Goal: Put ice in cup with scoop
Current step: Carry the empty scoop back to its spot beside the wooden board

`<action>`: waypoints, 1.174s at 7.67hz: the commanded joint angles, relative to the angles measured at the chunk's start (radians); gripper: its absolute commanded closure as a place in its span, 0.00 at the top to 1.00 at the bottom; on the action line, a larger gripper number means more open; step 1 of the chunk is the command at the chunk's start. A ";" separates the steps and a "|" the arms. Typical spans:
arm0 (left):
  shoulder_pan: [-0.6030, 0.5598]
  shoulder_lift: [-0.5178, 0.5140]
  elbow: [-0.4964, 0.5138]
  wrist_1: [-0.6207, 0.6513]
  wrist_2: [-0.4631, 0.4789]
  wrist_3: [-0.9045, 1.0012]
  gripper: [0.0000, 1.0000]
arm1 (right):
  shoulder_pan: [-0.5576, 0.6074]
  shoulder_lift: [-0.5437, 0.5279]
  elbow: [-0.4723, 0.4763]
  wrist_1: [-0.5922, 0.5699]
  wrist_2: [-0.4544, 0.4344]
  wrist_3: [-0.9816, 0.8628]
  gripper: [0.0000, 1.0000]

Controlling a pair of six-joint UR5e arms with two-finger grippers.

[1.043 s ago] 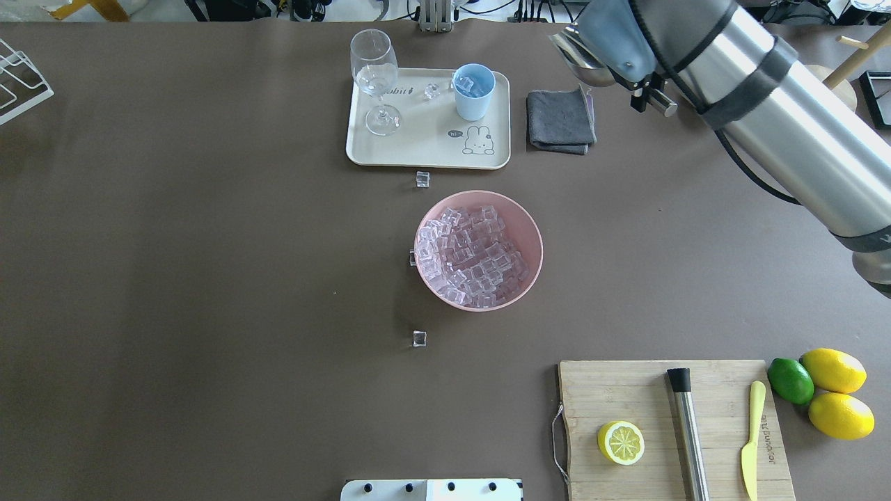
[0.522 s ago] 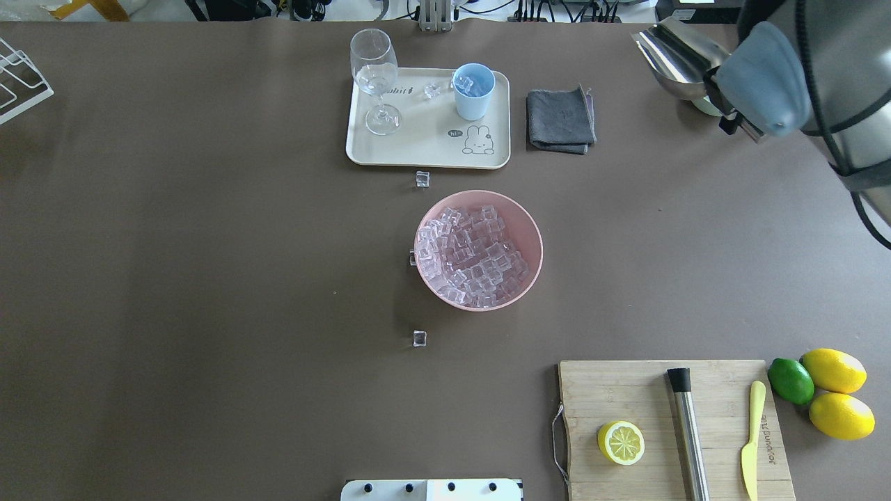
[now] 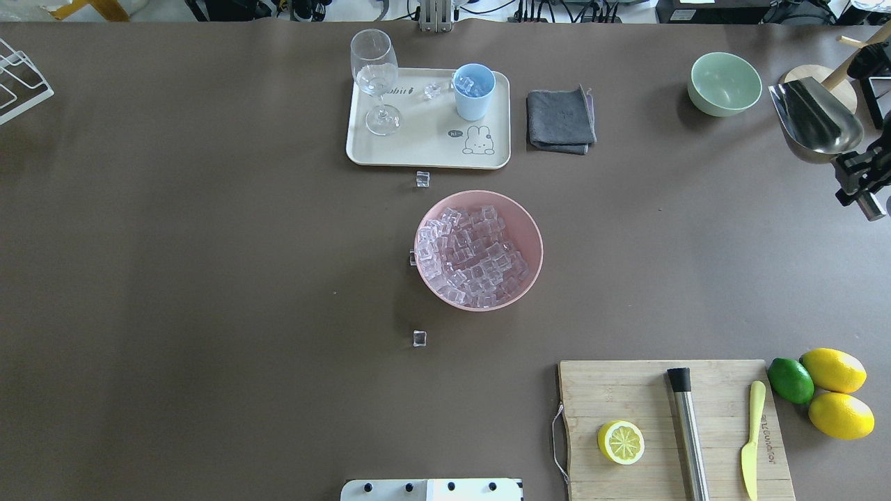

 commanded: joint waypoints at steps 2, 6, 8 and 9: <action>0.000 0.001 0.000 -0.001 0.000 0.000 0.99 | -0.001 -0.178 -0.166 0.346 0.078 0.148 0.00; 0.001 -0.004 0.006 -0.002 0.003 0.001 0.99 | -0.083 -0.184 -0.294 0.428 0.131 0.213 0.00; 0.002 -0.010 0.009 -0.001 0.004 0.001 0.99 | -0.116 -0.183 -0.316 0.428 0.132 0.215 0.00; 0.002 -0.010 0.009 -0.001 0.004 0.001 0.99 | -0.119 -0.184 -0.327 0.428 0.131 0.213 0.00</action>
